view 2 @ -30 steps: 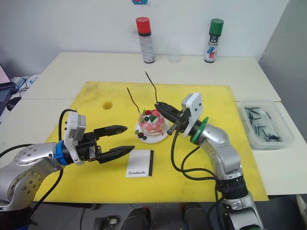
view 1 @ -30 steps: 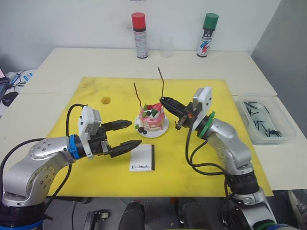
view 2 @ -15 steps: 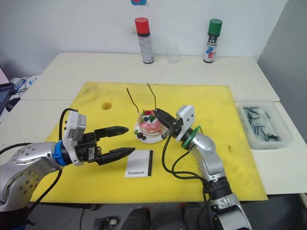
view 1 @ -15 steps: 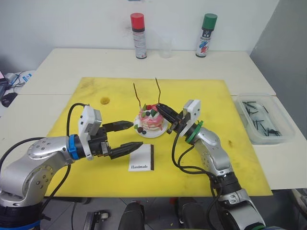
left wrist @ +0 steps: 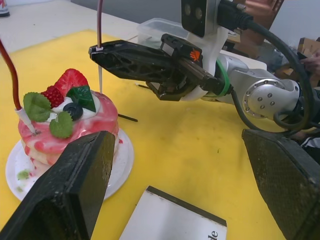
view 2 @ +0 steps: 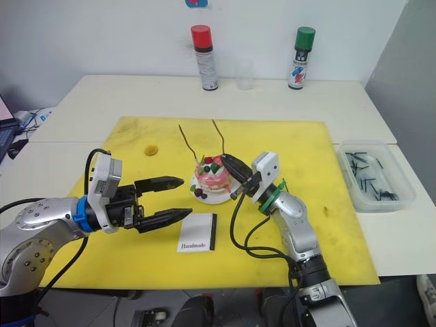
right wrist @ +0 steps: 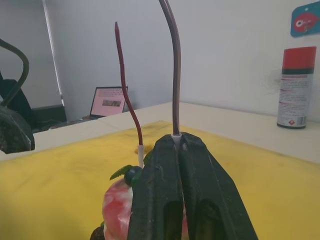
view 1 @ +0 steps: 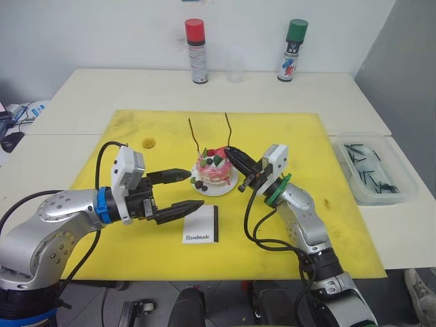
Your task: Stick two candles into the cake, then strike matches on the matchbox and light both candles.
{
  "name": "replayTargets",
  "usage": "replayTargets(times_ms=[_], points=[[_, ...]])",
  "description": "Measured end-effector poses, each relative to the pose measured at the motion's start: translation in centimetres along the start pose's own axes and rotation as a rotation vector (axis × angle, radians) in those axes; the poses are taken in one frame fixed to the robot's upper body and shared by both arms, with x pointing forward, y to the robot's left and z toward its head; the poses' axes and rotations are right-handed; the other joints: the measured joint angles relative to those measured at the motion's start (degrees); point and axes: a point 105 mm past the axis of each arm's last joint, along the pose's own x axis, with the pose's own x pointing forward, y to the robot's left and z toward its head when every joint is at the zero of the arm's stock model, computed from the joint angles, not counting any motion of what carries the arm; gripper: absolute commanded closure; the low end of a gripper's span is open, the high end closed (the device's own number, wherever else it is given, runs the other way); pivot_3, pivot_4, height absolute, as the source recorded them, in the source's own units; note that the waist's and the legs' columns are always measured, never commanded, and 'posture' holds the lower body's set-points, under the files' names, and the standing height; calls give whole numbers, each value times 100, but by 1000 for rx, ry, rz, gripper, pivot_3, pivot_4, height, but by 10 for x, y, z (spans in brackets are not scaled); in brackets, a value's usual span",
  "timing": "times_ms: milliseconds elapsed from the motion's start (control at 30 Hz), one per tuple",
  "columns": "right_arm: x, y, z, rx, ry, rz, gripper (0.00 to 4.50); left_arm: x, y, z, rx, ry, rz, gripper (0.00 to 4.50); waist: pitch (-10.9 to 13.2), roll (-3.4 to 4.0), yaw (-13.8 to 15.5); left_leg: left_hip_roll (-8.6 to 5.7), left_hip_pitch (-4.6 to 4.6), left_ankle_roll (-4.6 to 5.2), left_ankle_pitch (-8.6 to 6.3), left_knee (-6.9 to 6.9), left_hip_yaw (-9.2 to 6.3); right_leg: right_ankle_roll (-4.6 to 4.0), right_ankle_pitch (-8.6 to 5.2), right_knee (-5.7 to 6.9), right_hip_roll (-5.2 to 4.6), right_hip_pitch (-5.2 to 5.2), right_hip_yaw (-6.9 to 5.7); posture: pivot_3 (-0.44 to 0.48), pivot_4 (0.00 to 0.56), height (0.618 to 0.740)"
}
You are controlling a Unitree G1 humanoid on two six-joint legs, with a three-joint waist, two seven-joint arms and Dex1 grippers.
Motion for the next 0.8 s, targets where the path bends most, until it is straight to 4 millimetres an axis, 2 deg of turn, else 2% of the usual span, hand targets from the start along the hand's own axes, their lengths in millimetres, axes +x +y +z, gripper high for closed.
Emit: replayTargets(times_ms=[800], points=[[-7, 0, -25, 32, 76, -26, 4423, 1, -1, -3, 1, 10, -18, 0, 0, 0, -15, 0, 1, 0, 0, -1, 0, -1, -1, -1, 0, 0, 1, 0, 150, 740]])
